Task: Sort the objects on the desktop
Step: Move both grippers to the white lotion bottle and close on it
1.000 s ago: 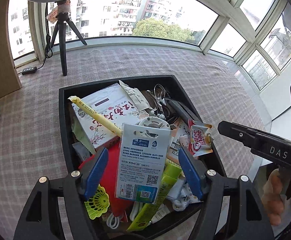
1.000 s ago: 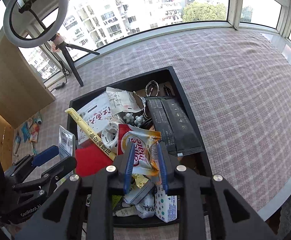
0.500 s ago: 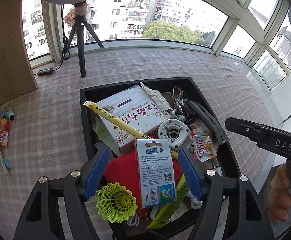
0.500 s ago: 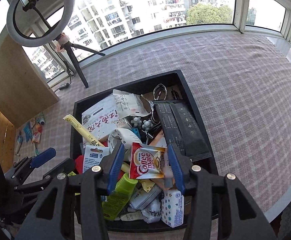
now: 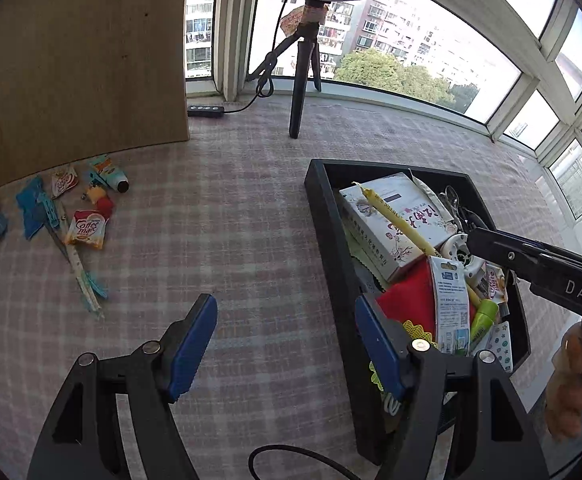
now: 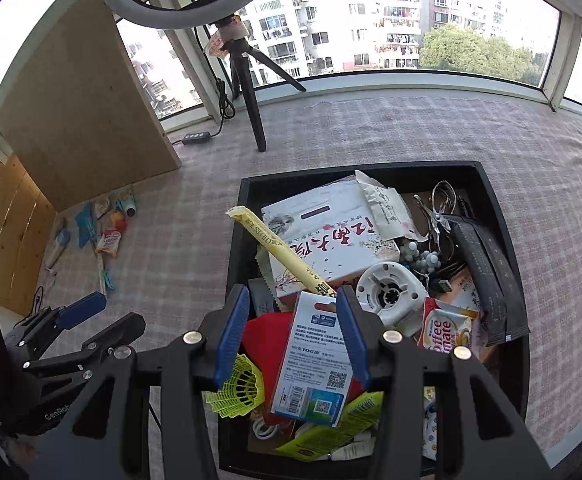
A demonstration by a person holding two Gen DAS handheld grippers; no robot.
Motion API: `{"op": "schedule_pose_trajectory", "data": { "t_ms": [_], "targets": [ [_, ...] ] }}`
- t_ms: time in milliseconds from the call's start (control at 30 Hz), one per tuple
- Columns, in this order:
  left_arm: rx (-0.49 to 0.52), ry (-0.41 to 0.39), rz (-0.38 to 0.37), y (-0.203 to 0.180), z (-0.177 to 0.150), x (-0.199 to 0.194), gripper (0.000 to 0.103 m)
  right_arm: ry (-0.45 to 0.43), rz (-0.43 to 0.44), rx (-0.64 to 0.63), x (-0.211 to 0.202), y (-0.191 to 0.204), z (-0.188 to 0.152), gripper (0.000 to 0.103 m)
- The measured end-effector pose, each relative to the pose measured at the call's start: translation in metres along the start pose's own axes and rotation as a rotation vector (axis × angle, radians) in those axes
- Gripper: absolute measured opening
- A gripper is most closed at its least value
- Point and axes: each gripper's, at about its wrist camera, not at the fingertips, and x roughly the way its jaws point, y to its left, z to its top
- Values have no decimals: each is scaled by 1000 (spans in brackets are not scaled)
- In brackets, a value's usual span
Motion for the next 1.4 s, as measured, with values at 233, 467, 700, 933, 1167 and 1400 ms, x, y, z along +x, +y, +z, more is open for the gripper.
{"op": "schedule_pose_trajectory", "data": {
  "t_ms": [233, 467, 700, 933, 1167, 1400],
  "targets": [
    [-70, -9, 58, 95, -8, -22, 69, 30, 24, -92, 22, 85, 3, 45],
    [-93, -13, 118, 187, -8, -33, 68, 61, 43, -132, 50, 155, 14, 45],
    [-117, 3, 165, 275, -5, -33, 69, 105, 72, -157, 79, 217, 25, 45],
    [-155, 48, 209, 372, 11, -19, 69, 139, 99, -196, 108, 273, 27, 45],
    [-138, 95, 278, 446, 35, 11, 69, 205, 141, -181, 135, 304, 22, 45],
    [-133, 134, 265, 480, 53, 35, 65, 234, 162, -172, 153, 317, 25, 45]
  ]
}}
